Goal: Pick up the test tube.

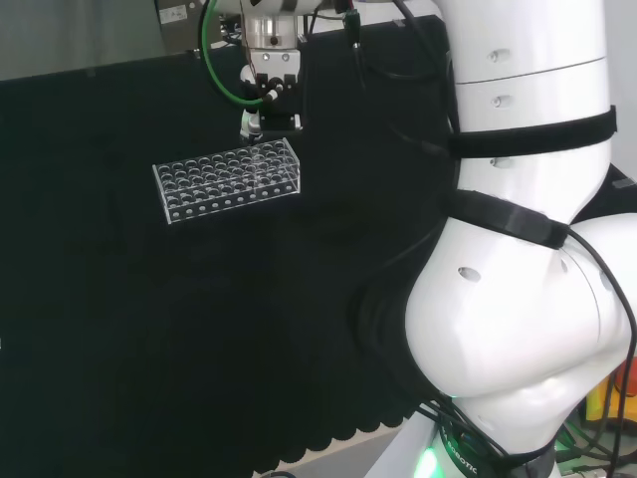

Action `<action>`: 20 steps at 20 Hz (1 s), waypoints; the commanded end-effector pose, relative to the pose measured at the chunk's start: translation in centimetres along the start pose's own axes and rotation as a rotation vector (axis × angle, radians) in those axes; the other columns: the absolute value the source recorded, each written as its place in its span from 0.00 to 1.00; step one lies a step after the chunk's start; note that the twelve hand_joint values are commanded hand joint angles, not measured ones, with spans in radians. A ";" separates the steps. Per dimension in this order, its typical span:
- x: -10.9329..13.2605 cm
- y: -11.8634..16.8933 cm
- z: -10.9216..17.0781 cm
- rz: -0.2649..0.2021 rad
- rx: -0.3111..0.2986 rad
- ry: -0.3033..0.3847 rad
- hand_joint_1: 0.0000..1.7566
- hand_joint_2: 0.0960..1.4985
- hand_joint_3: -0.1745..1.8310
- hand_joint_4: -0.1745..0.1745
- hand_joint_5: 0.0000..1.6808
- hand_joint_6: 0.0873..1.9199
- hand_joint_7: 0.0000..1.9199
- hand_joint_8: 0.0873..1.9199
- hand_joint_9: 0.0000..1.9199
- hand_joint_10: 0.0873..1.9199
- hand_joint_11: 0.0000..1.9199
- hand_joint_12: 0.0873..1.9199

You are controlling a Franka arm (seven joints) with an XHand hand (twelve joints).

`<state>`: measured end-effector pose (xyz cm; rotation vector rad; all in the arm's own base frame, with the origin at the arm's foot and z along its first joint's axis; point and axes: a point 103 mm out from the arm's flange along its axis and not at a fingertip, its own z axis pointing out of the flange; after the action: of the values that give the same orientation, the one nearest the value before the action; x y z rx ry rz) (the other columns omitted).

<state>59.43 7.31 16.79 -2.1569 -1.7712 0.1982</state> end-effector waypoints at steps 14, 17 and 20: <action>0.2 -0.7 -3.9 0.047 -0.129 0.254 0.81 0.37 0.42 0.00 0.77 0.27 0.73 0.27 0.67 0.28 0.44 0.63; 0.0 -1.0 -4.9 0.043 -0.138 0.273 0.81 0.37 0.42 0.00 0.77 0.27 0.73 0.27 0.67 0.28 0.44 0.63; -0.1 -1.3 -6.2 0.041 -0.149 0.297 0.81 0.36 0.43 0.00 0.77 0.27 0.73 0.27 0.67 0.28 0.44 0.63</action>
<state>60.25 6.81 21.60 -2.1995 -1.6299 -0.2003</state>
